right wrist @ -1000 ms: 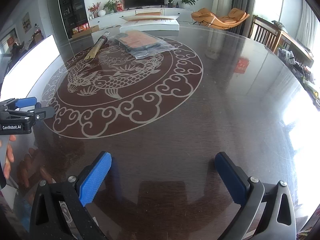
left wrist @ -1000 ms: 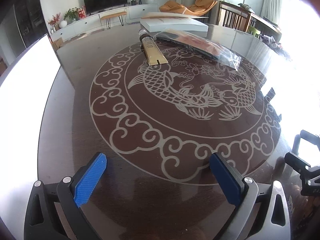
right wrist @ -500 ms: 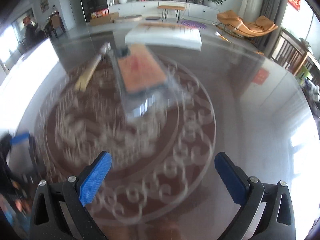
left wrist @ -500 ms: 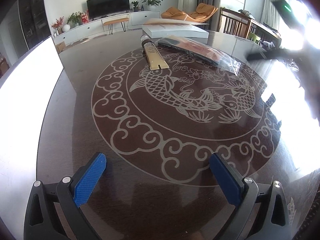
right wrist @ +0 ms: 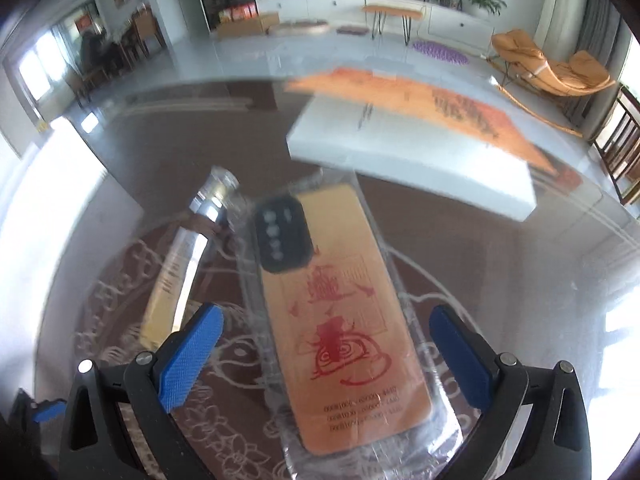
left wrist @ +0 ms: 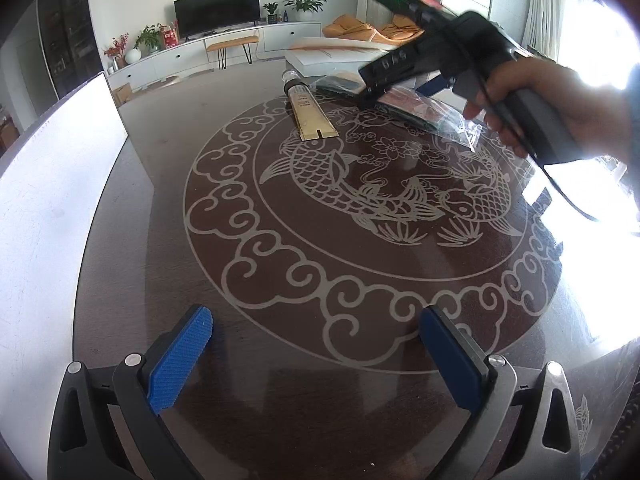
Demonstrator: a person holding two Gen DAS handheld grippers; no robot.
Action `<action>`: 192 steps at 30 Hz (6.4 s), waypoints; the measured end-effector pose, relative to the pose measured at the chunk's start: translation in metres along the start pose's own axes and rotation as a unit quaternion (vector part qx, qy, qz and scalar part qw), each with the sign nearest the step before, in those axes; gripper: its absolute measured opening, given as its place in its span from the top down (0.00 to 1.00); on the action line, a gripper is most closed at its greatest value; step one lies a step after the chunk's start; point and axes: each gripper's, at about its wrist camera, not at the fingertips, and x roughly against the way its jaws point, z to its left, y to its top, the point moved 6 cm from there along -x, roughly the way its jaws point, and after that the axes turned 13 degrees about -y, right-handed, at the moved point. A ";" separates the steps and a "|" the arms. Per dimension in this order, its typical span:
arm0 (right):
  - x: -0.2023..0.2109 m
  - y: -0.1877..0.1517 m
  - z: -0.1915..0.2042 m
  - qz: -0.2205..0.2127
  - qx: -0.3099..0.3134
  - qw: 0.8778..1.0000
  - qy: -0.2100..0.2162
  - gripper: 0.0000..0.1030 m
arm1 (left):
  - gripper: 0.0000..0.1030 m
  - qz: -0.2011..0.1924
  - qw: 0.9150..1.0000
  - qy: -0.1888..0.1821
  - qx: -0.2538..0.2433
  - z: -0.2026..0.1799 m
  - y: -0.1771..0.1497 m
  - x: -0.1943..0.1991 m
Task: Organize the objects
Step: 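Grasp the bagged orange phone case with the right gripper while the left gripper grasps the silver tube, then hold the tube and phone case lifted above the table, then carry the tube and phone case to the bin and lower them in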
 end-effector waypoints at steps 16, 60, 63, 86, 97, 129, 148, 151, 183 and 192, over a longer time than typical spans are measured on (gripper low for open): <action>0.084 -0.223 -0.031 -0.058 -0.142 0.985 -0.084 0.19 | 0.00 0.004 1.000 0.001 0.003 0.000 0.001 -0.002; 0.132 -0.312 -0.065 -0.053 -0.222 0.965 -0.130 0.10 | 0.00 0.013 0.999 -0.024 -0.037 -0.111 -0.008 -0.004; 0.132 -0.314 -0.065 -0.052 -0.218 0.966 -0.125 0.07 | 0.00 0.010 1.000 -0.011 -0.019 -0.108 -0.019 0.000; 0.130 -0.313 -0.064 -0.045 -0.210 0.969 -0.123 0.00 | 0.00 0.004 0.999 -0.021 -0.030 -0.095 0.001 -0.018; 0.131 -0.314 -0.064 -0.046 -0.210 0.969 -0.123 0.00 | 0.00 0.004 0.999 -0.022 -0.031 -0.096 0.001 -0.019; 0.130 -0.312 -0.064 -0.046 -0.209 0.969 -0.123 0.00 | 0.00 0.003 0.999 -0.022 -0.031 -0.095 0.001 -0.019; 0.130 -0.313 -0.064 -0.045 -0.209 0.969 -0.124 0.00 | 0.00 0.051 0.998 -0.016 -0.012 -0.099 0.000 -0.021; 0.130 -0.313 -0.064 -0.045 -0.210 0.969 -0.126 0.00 | 0.00 0.087 0.996 -0.014 -0.005 -0.101 -0.002 -0.022; 0.241 -0.267 -0.040 -0.058 -0.110 0.990 0.061 0.27 | 0.76 -0.136 0.976 -0.169 -0.020 -0.087 -0.024 0.189; 0.333 -0.154 0.130 -0.128 -0.021 0.969 0.213 0.27 | 0.76 -0.185 0.979 -0.008 0.080 0.066 -0.032 0.294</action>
